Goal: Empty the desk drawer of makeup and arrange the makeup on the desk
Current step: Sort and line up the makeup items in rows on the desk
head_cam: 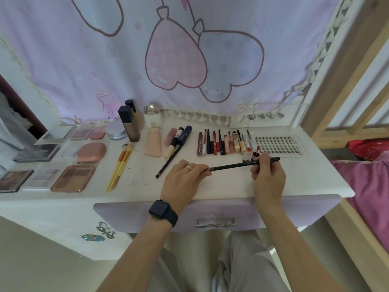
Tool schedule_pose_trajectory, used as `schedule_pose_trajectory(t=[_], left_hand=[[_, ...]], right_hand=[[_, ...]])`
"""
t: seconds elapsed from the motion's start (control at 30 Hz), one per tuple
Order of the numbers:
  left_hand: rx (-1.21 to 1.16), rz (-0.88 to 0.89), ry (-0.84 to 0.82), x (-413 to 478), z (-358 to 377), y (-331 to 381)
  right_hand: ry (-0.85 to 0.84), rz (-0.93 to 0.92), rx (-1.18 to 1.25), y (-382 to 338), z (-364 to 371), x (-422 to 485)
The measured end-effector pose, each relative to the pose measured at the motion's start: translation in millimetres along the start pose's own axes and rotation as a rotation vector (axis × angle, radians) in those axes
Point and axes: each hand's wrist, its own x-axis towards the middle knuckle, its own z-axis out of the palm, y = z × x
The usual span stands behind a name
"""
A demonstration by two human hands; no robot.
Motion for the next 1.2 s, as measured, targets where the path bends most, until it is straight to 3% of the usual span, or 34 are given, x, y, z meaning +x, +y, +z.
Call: schedule_pose_trajectory(t=[0.4,0.57,0.67,0.77,1.0,1.2], left_hand=[[0.075,0.061,0.033,-4,5,2],[0.044,0.08,-0.014,-3,3,2],[0.019,0.063,-0.014,-4,1,-3],[0.025,0.04,-0.03,-5,-2,-6],[-0.044,-0.208,-0.165,-3,-2,-2],[-0.122,-0.48,-0.146,-3,-11,-7]], right_hand=[[0.091,0.039,0.013,-2,6,3],[0.031,0.008,0.033,1,4,7],[0.115,0.073,0.153,-5,-9,19],[0.174,0.021,0.191,-19,-37,40],[-0.028,0.034,0.294,-33,-51,26],[-0.324,0.03,0.213,-30,-19,-15]])
